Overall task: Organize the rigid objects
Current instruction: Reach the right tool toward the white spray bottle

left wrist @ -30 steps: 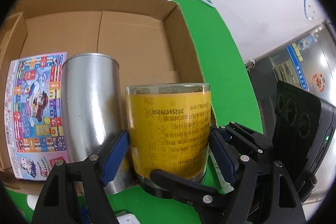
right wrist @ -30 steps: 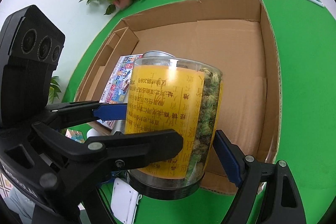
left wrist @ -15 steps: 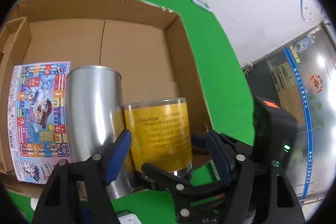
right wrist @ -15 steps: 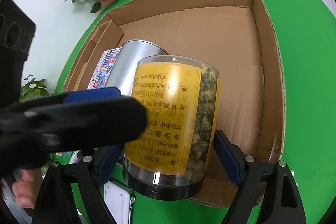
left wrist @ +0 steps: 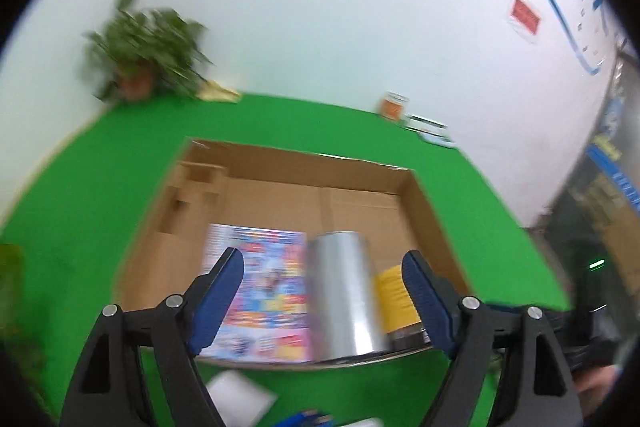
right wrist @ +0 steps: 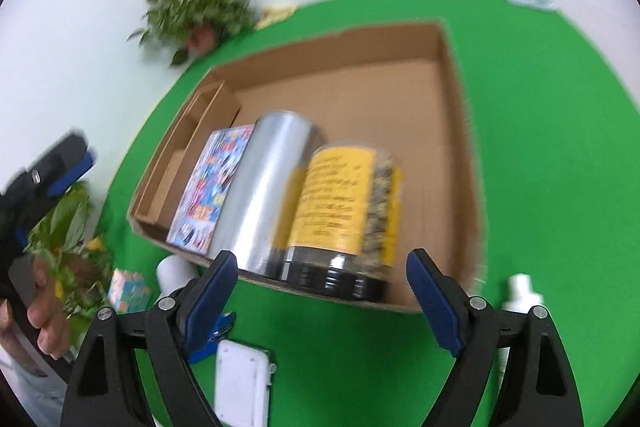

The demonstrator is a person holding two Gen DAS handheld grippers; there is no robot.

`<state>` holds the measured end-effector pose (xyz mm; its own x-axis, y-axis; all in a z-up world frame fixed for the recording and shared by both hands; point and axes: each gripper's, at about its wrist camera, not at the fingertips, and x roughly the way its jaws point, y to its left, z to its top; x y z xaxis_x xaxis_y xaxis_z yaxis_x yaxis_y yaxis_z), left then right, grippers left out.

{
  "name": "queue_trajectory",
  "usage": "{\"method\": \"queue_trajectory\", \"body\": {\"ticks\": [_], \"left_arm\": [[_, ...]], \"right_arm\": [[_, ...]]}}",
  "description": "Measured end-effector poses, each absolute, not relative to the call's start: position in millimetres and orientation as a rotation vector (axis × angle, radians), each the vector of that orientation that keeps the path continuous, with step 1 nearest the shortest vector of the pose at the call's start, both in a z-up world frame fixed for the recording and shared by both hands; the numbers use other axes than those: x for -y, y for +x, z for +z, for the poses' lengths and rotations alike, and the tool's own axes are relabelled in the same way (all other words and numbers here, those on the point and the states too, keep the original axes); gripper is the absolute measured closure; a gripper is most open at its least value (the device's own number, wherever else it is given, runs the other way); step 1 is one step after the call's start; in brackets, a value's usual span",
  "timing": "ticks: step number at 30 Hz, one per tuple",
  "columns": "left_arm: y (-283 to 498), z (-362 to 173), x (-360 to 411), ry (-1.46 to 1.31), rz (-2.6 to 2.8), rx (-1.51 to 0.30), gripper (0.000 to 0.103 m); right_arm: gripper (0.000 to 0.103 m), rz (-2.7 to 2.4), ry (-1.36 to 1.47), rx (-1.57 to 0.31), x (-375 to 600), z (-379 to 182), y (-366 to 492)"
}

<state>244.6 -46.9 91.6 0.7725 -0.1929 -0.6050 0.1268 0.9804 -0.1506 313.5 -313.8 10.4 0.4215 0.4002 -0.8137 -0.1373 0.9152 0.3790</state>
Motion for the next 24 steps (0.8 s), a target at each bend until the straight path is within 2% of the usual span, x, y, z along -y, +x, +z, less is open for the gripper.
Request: {"method": "queue_trajectory", "body": {"ticks": [4, 5, 6, 7, 8, 9, 10, 11, 12, 13, 14, 15, 24], "left_arm": [[206, 91, 37, -0.029, -0.085, -0.594, 0.022], [193, 89, 31, -0.039, -0.086, -0.570, 0.022], [190, 86, 26, -0.053, -0.097, -0.559, 0.033], [184, 85, 21, -0.070, -0.117, -0.558, 0.057], [184, 81, 17, -0.091, -0.160, -0.595, 0.096], [181, 80, 14, -0.117, -0.174, -0.613, 0.099], [174, 81, 8, -0.147, -0.165, -0.587, 0.099], [165, 84, 4, -0.160, -0.138, -0.542, 0.099], [157, 86, 3, -0.148, -0.100, -0.511, 0.089], [154, 87, 4, -0.124, -0.072, -0.514, 0.074], [152, 88, 5, -0.097, -0.051, -0.534, 0.030], [150, 88, 5, -0.083, -0.036, -0.547, 0.001], [102, 76, 19, 0.036, -0.118, -0.454, 0.001]], "right_arm": [[0.016, 0.245, 0.244, -1.002, 322, 26, 282], [0.030, 0.234, 0.225, -0.980, 320, 29, 274], [0.041, 0.235, 0.202, -0.954, 319, 33, 266], [0.056, 0.236, 0.173, -0.934, 318, 38, 255], [0.056, 0.229, 0.156, -0.925, 316, 40, 247], [0.056, 0.223, 0.155, -0.917, 316, 42, 240], [0.044, 0.223, 0.161, -0.903, 315, 45, 232], [0.014, 0.216, 0.158, -0.886, 315, 48, 222], [0.001, 0.208, 0.147, -0.869, 314, 52, 213], [0.001, 0.204, 0.134, -0.840, 310, 56, 203], [0.001, 0.213, 0.121, -0.807, 308, 62, 191], [0.001, 0.222, 0.110, -0.795, 304, 66, 183], [0.001, 0.285, 0.109, -0.735, 290, 59, 113]]}}
